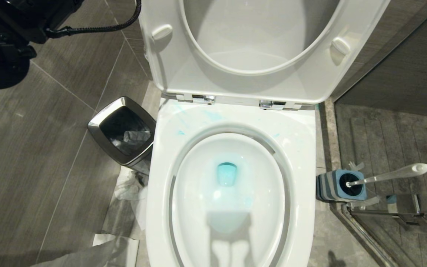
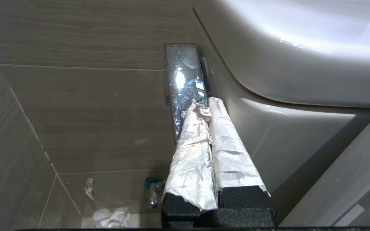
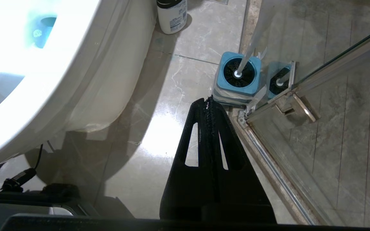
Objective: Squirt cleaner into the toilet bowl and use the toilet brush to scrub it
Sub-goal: Flush the toilet
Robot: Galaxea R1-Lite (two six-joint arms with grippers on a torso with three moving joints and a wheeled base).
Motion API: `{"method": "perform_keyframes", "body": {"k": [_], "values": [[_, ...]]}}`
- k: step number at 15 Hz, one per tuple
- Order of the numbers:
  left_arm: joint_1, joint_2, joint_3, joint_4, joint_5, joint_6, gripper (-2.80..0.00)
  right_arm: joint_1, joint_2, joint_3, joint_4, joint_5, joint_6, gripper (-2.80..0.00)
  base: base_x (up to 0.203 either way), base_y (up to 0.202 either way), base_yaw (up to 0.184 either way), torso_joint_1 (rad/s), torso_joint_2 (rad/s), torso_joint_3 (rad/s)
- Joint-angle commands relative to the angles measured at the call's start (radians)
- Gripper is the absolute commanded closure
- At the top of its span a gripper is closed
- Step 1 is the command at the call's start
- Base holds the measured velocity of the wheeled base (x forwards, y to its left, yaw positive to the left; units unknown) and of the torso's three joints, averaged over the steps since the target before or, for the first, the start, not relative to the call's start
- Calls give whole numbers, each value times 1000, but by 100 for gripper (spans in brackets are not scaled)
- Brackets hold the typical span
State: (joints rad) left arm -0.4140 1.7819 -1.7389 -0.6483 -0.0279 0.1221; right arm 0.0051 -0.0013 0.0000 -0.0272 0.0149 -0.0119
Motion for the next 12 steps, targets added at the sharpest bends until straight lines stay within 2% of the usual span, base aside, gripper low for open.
{"method": "perform_keyframes", "body": {"k": [1,12], "values": [[0,50,2,-25,-1,1,0,0,0,12,0,0,0,0,0,0,0,0,0,0],[12,96,22,-48,13,2,0,0,0,12,0,0,0,0,0,0,0,0,0,0]]}}
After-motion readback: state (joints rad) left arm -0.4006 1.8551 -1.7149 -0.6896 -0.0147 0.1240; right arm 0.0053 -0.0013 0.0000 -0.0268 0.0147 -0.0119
